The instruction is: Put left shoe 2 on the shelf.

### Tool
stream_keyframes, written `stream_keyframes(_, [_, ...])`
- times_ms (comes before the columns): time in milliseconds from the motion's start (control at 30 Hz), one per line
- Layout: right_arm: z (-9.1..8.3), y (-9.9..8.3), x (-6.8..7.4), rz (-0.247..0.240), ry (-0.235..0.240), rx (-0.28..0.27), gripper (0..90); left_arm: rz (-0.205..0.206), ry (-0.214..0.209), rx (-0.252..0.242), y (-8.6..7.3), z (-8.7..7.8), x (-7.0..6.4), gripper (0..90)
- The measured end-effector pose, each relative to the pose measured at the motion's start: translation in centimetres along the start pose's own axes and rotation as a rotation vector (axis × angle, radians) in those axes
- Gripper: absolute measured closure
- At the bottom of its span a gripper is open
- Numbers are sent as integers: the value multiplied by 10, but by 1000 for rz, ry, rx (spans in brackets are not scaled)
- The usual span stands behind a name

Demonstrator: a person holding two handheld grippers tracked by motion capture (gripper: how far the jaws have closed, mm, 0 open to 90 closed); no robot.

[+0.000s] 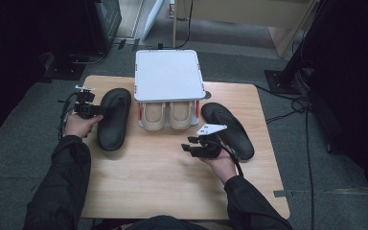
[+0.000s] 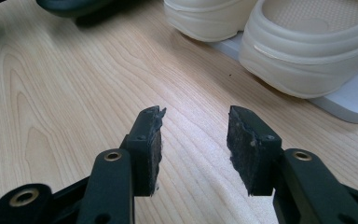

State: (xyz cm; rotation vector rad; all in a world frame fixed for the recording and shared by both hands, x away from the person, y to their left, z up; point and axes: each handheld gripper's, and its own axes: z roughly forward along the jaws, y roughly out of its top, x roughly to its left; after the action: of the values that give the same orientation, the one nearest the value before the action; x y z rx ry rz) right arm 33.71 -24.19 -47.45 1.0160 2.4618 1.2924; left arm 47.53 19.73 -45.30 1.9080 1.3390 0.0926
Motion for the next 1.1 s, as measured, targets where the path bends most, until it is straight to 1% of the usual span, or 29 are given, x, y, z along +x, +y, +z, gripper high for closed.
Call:
stream_keyframes(267, [1, 1, 0, 1, 3, -1, 554, 16, 15, -15, 8, -17, -13, 679])
stream_keyframes(400, [4, 2, 1, 0, 12, -3, 555, -5, 2, -28, 11, -28, -17, 679])
stream_keyframes(500, [6, 4, 2, -4, 18, -5, 555, -8, -6, -50, 15, -37, -21, 679])
stream_keyframes(567, [7, 4, 2, -2, 20, 0, 554, -10, -3, -54, 19, -42, -23, 679])
stream_keyframes(633, [6, 5, 2, -4, 19, 0, 554, -11, -6, -59, 24, -45, -26, 680])
stream_keyframes(733, [5, 6, 2, -9, 18, -3, 555, -4, 6, -64, 30, -49, -29, 679])
stream_keyframes(867, [4, 7, 1, -3, 22, -9, 554, -8, 25, -56, 42, -53, -31, 680])
stream_keyframes(933, [5, 8, 1, -6, 21, -13, 554, 1, 34, -53, 49, -56, -34, 680])
stream_keyframes(1000, [6, 8, 1, -9, 23, -11, 555, 5, 31, -67, 57, -61, -36, 680])
stream_keyframes(1100, [6, 8, 2, -9, 23, -14, 555, -10, 17, -88, 68, -66, -38, 680])
